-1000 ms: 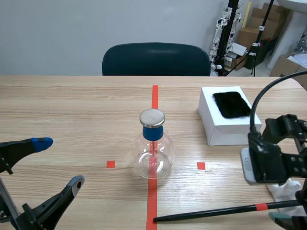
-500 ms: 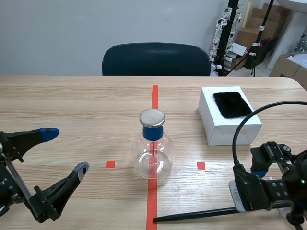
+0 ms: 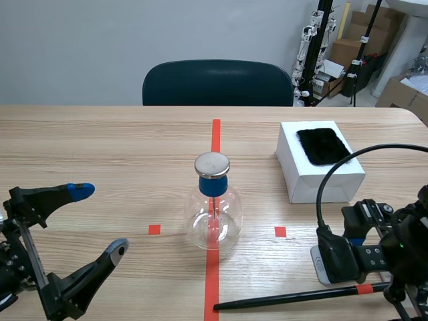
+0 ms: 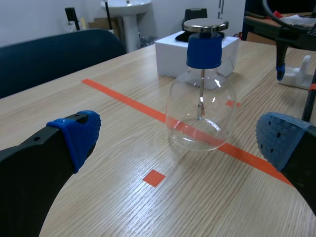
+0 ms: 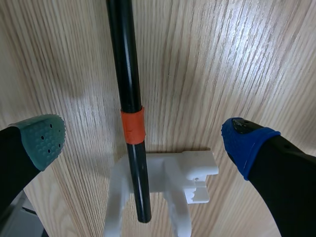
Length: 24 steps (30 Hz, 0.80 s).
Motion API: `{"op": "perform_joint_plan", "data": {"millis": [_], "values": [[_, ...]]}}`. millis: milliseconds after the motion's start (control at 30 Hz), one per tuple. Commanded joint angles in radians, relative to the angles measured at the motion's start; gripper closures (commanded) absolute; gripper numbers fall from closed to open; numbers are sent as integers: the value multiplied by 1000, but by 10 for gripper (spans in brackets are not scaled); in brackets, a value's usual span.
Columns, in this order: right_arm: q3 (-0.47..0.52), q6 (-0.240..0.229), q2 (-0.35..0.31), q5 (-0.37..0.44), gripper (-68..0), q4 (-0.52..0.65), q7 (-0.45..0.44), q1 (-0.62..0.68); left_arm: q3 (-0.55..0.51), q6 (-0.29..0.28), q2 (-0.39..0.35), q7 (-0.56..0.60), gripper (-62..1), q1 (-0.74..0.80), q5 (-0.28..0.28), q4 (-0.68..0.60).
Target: Do the electroscope experiment. pick up the black charging rod
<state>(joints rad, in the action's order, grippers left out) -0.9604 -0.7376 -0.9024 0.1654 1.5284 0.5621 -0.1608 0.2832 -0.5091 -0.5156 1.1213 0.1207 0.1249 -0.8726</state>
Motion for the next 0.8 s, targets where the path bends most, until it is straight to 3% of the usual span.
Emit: {"op": "perform_joint_plan", "data": {"millis": [0, 100, 233, 567, 767], "values": [[-5, -8, -1, 12, -679, -12, 0, -28, -1, -3, 0, 42, -623, -11, 5, 2], [-15, -8, 8, 27, -679, -35, -10, -43, -1, -3, -1, 74, -623, -20, 16, 30], [-18, -8, 13, 31, -612, -40, -7, -56, -1, -3, 0, 146, -623, -27, 74, 62], [-18, -8, 13, 30, -607, -40, -6, -55, -1, -3, 0, 230, -623, -44, 128, 104], [-18, -8, 13, 30, -501, -40, -7, -55, -1, -3, 8, 252, -623, -53, 134, 132]]}}
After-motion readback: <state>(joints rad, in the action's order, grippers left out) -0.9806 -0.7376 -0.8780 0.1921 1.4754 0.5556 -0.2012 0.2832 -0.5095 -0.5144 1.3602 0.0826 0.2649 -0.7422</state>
